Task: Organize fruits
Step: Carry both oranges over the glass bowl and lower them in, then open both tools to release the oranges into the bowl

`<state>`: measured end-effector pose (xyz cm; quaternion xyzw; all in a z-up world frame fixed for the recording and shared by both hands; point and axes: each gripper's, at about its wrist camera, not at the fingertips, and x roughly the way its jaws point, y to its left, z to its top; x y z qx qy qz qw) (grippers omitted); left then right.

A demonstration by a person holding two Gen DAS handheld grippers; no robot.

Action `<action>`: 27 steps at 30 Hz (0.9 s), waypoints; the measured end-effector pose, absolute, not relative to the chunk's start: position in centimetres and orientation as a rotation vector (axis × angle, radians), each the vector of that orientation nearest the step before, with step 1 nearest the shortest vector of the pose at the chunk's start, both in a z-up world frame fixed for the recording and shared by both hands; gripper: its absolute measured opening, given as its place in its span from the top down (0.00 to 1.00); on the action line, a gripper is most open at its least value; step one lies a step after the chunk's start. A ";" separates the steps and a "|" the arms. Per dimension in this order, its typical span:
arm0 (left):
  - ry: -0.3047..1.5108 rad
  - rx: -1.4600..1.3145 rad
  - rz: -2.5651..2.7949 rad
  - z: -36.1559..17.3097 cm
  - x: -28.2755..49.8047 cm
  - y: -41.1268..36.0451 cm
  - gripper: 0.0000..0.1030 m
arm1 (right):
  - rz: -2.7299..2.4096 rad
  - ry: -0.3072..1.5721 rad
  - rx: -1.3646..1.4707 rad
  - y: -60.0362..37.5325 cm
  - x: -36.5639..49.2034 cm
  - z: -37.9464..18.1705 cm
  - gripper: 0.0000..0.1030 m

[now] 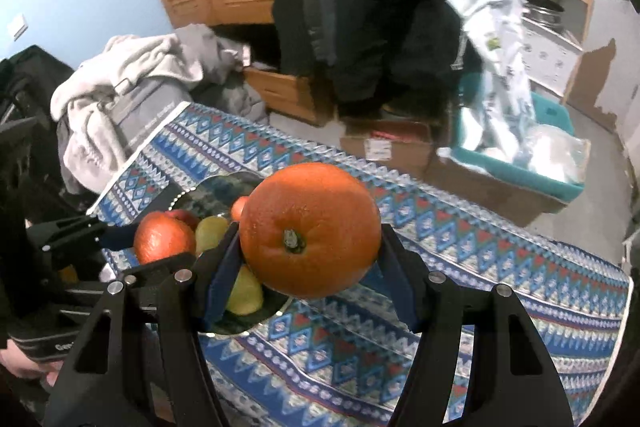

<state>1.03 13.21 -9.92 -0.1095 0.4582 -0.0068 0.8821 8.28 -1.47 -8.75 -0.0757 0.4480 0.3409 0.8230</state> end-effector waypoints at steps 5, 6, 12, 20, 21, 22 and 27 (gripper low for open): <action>0.976 -0.253 0.033 -11.3 0.9 15.7 0.55 | 0.746 0.997 -0.133 0.7 9.0 -10.4 0.36; 0.980 -0.254 0.041 -11.6 0.8 16.0 0.55 | 0.749 1.007 -0.132 1.1 9.1 -10.8 0.36; 1.023 -0.283 0.090 -14.2 1.0 18.2 0.55 | 0.762 1.063 -0.143 2.8 9.2 -12.9 0.36; 1.079 -0.333 0.104 -16.6 1.5 19.5 0.55 | 0.766 1.151 -0.162 3.7 9.1 -16.4 0.36; 1.082 -0.335 0.105 -16.8 1.5 19.5 0.55 | 0.766 1.161 -0.163 3.7 9.2 -16.8 0.36; 1.088 -0.334 0.107 -17.1 1.7 19.5 0.55 | 0.764 1.170 -0.164 3.7 9.2 -17.2 0.36; 1.121 -0.322 0.112 -18.3 2.0 19.1 0.55 | 0.758 1.222 -0.160 3.9 9.3 -19.2 0.36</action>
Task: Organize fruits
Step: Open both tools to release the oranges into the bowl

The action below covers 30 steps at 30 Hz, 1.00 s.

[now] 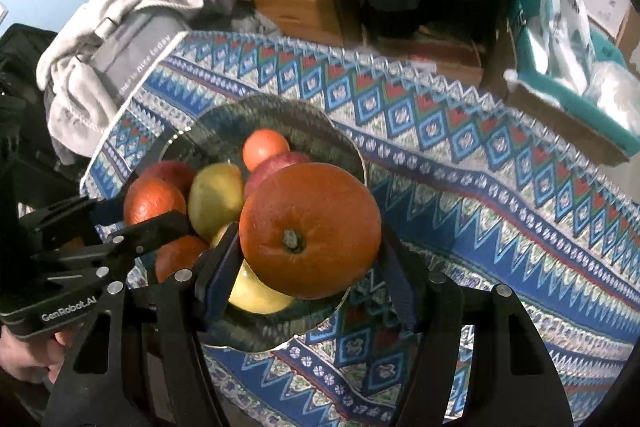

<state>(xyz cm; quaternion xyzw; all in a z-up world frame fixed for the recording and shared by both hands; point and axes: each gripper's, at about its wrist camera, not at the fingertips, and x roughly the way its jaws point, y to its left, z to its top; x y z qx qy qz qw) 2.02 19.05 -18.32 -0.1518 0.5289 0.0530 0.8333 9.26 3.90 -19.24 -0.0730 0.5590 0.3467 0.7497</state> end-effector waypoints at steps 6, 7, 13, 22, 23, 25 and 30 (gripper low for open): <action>1.159 -0.317 0.115 -19.5 2.3 18.8 0.55 | 0.771 1.263 -0.165 4.5 9.0 -20.9 0.35; 1.160 -0.313 0.119 -19.5 2.3 18.8 0.55 | 0.773 1.272 -0.165 4.6 9.0 -21.1 0.35; 1.166 -0.294 0.132 -19.5 2.1 18.8 0.39 | 0.768 1.255 -0.111 4.0 9.6 -20.4 0.32; 1.150 -0.286 0.135 -18.0 1.4 18.5 0.30 | 0.764 1.187 -0.082 2.8 9.5 -17.1 0.32; 1.144 -0.285 0.134 -17.6 1.3 18.4 0.30 | 0.759 1.177 -0.091 2.7 9.3 -16.6 0.32; 1.137 -0.284 0.139 -16.9 1.2 18.2 0.26 | 0.754 1.157 -0.106 2.3 9.0 -15.8 0.32; 1.105 -0.306 0.138 -14.8 0.6 17.7 0.25 | 0.732 1.089 -0.126 1.1 8.3 -13.1 0.31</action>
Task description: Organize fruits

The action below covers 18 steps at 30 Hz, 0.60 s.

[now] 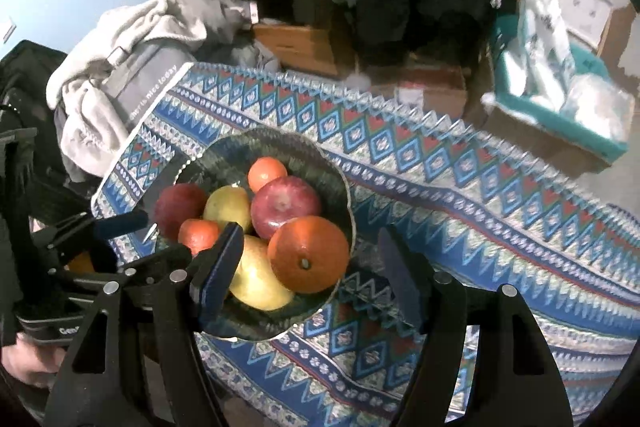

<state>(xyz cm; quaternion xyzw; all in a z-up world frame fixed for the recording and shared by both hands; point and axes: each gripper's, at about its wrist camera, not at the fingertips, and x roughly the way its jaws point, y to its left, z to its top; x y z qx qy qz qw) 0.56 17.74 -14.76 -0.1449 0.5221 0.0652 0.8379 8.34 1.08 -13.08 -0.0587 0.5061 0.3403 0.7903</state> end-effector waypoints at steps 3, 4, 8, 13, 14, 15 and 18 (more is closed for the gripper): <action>1.066 -0.292 0.128 -12.9 0.2 17.0 0.24 | 0.721 1.055 -0.114 0.1 8.2 -11.3 0.29; 1.056 -0.284 0.126 -12.4 0.1 16.8 0.23 | 0.718 1.044 -0.111 -0.2 8.1 -10.8 0.29; 1.008 -0.260 0.122 -10.4 -0.3 16.1 0.21 | 0.707 0.992 -0.084 -1.5 7.6 -8.3 0.28; 0.964 -0.237 0.122 -8.4 -0.6 15.5 0.20 | 0.682 0.938 -0.081 -2.7 6.7 -5.9 0.23; 0.953 -0.228 0.124 -7.9 -0.7 15.2 0.19 | 0.680 0.929 -0.084 -2.9 6.6 -5.5 0.23; 0.941 -0.219 0.124 -7.5 -0.8 15.0 0.15 | 0.678 0.918 -0.090 -3.1 6.3 -5.0 0.23; 0.919 -0.207 0.117 -6.4 -1.1 14.5 0.15 | 0.669 0.891 -0.101 -3.7 5.7 -3.9 0.22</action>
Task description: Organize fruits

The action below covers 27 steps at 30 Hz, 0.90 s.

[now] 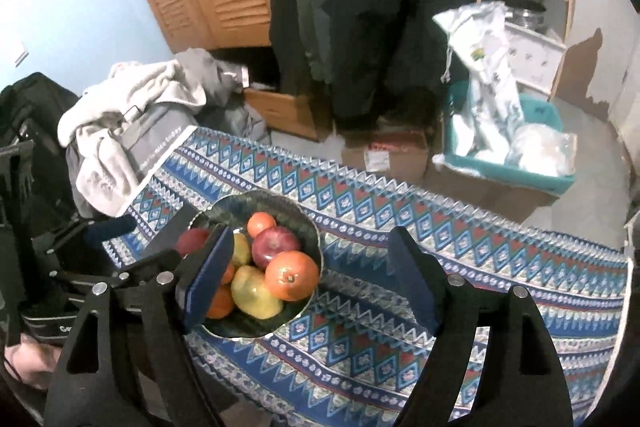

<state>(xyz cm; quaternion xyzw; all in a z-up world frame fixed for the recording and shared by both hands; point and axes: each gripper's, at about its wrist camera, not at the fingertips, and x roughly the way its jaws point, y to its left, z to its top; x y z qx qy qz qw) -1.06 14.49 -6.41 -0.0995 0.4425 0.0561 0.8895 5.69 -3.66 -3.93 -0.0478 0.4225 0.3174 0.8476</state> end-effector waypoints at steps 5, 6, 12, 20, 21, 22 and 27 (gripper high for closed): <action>0.867 -0.183 0.080 -4.0 -1.8 12.8 0.14 | 0.651 0.832 -0.089 -5.3 4.9 -1.9 0.20; 0.857 -0.181 0.076 -3.5 -2.0 12.5 0.13 | 0.648 0.824 -0.085 -5.5 4.7 -1.6 0.20; 0.782 -0.157 0.069 -0.9 -2.7 11.1 0.02 | 0.628 0.786 -0.069 -7.5 3.9 -0.3 0.19; 0.722 -0.119 0.058 1.3 -3.3 9.7 0.01 | 0.614 0.749 -0.049 -9.5 3.1 1.0 0.19; 0.719 -0.116 0.058 1.4 -3.3 9.6 0.01 | 0.615 0.743 -0.046 -9.7 3.0 1.2 0.19; 0.719 -0.115 0.057 1.5 -3.3 9.5 0.01 | 0.614 0.741 -0.045 -9.8 3.0 1.2 0.19; 0.724 -0.109 0.050 1.5 -3.2 8.9 0.01 | 0.605 0.715 -0.063 -10.5 2.6 1.7 0.19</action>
